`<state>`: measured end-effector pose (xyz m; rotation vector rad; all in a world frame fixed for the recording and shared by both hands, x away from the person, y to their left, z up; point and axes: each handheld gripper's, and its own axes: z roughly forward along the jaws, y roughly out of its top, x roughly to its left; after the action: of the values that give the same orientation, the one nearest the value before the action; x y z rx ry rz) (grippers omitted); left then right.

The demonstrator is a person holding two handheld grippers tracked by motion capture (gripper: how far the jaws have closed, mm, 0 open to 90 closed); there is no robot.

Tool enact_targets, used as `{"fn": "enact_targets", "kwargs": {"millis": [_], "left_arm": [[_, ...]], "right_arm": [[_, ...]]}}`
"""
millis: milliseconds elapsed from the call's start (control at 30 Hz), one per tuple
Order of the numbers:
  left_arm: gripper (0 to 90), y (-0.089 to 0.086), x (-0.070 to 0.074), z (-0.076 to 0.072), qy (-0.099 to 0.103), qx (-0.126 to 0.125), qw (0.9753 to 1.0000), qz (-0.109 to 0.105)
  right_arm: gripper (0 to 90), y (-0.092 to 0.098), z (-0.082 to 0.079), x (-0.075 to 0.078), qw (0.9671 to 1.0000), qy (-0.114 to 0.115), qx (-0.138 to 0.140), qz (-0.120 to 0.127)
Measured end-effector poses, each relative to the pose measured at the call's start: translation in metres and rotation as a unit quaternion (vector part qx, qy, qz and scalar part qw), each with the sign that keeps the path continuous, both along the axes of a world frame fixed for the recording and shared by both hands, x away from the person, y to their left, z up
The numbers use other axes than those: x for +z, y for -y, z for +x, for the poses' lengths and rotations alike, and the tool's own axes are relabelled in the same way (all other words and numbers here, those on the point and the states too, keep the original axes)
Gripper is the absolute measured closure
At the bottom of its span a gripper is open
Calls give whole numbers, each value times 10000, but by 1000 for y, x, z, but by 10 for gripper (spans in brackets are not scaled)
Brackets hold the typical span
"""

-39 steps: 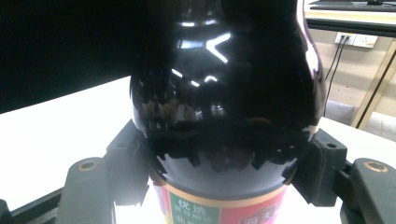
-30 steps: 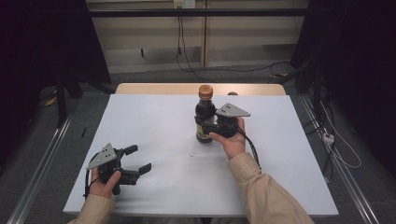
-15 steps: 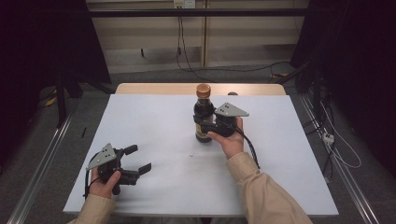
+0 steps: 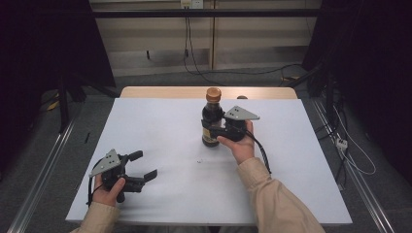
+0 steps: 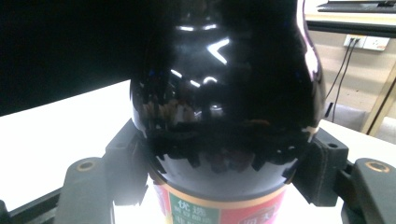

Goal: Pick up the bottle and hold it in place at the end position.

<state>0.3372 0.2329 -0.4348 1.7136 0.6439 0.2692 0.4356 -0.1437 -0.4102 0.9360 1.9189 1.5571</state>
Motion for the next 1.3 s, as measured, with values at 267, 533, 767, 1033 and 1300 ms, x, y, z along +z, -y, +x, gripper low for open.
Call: {"fn": "enact_targets", "kwargs": {"millis": [267, 533, 767, 1033, 1300], "left_arm": [[50, 2, -1, 1, -15, 5, 10000, 12], [50, 3, -4, 5, -64, 4, 10000, 3], [50, 7, -5, 8, -87, 22, 9999, 48], [42, 16, 1, 12, -107, 141, 9998, 122], [39, 23, 5, 20, -271, 162, 9995, 55]], "right_arm": [[300, 0, 0, 1, 9999, -59, 55, -86], [305, 2, 2, -1, 9998, -64, 205, -22], [306, 3, 2, -1, 9998, -74, 203, -19], [303, 1, 1, -2, 9999, -75, 134, 23], [302, 1, 1, -4, 9999, -53, 117, 90]]}}
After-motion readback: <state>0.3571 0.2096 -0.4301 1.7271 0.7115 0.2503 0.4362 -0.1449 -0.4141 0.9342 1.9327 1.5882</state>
